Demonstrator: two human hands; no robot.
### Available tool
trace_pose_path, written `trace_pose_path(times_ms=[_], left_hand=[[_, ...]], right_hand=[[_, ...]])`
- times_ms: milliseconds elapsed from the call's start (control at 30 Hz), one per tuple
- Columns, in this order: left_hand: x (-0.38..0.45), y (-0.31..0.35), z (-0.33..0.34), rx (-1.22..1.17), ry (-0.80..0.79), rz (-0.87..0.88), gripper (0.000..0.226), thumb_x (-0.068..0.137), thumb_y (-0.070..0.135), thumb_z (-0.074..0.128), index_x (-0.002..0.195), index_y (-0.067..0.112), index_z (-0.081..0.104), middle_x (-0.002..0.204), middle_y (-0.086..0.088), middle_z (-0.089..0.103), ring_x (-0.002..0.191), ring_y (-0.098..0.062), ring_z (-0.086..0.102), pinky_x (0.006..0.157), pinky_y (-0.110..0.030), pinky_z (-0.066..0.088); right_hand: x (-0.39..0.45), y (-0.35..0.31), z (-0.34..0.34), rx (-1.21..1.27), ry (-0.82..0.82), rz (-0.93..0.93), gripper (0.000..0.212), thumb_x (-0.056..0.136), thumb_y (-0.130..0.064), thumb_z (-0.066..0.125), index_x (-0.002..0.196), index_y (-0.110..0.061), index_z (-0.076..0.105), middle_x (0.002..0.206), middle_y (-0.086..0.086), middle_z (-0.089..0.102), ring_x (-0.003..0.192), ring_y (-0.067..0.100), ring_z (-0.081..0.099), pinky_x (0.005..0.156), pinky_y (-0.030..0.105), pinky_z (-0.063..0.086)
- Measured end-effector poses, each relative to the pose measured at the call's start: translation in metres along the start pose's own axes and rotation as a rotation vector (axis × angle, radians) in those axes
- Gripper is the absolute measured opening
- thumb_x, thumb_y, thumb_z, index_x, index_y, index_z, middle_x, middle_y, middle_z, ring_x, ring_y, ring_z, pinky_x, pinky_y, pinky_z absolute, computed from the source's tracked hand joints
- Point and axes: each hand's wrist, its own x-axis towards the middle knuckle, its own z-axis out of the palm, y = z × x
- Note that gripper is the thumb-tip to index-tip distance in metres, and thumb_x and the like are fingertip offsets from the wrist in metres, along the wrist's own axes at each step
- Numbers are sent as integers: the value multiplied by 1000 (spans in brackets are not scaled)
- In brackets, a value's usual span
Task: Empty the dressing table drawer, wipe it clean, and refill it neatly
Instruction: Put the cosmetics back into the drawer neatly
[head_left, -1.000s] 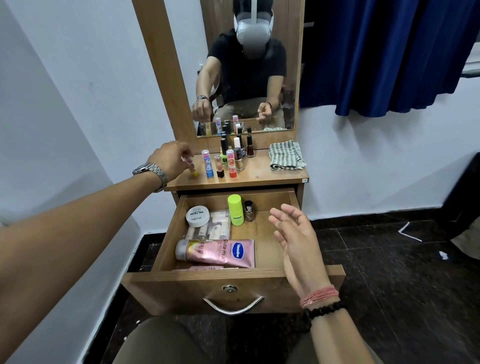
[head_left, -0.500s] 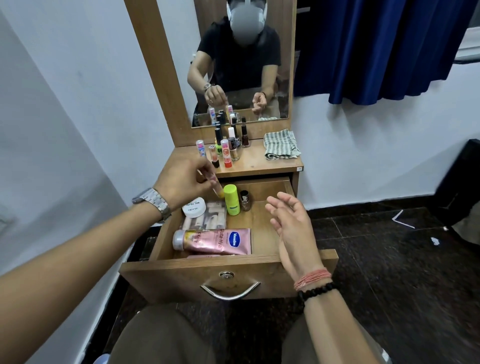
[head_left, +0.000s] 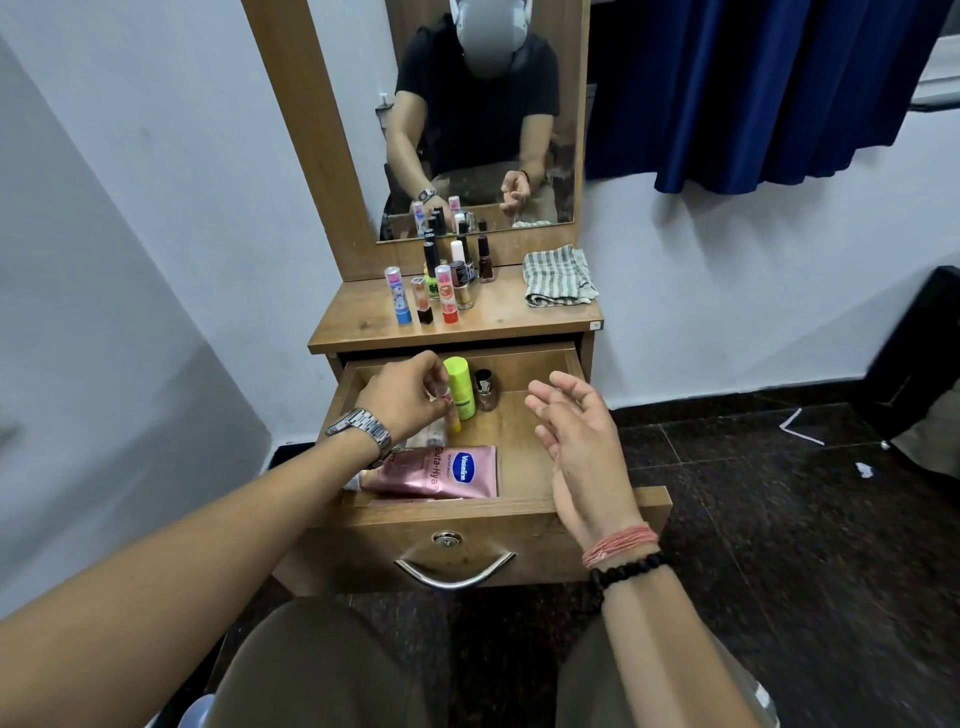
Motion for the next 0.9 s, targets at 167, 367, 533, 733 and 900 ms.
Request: trace_pose_path(times_ms=[167, 367, 533, 733, 900], left_hand=[[2, -2, 11, 67, 22, 32, 20, 77, 24, 71, 92, 26, 57, 88, 11, 65, 84, -12, 63, 70, -33, 54], [6, -4, 15, 94, 27, 31, 20, 79, 23, 70, 95, 26, 58, 89, 11, 63, 85, -13, 62, 69, -30, 53], [8, -6, 16, 135, 25, 52, 20, 81, 24, 69, 97, 25, 58, 95, 9, 64, 89, -13, 61, 70, -30, 52], [5, -6, 7, 197, 67, 90, 21, 80, 26, 66, 96, 27, 53, 100, 7, 57, 88, -15, 60, 65, -34, 54], [14, 7, -20, 213, 275, 220, 16, 81, 19, 60, 94, 23, 51, 97, 4, 52, 84, -17, 53, 63, -30, 46]], right_hand=[[0, 0, -1, -8, 1, 4, 28, 94, -5, 51, 117, -20, 54, 119, 0, 63, 112, 9, 59, 91, 22, 44], [0, 0, 0, -14, -1, 5, 27, 94, -5, 51, 115, -21, 54, 120, 0, 63, 112, 10, 59, 95, 24, 44], [-1, -1, 0, -14, -3, 5, 28, 94, -4, 51, 116, -20, 54, 120, 0, 63, 112, 10, 59, 96, 25, 44], [0, -1, 0, -13, -3, 4, 27, 94, -4, 51, 114, -22, 54, 119, -1, 64, 112, 9, 59, 89, 22, 44], [-1, -1, 1, -2, 1, 5, 28, 93, -4, 51, 116, -20, 54, 119, 0, 64, 111, 9, 60, 86, 21, 44]])
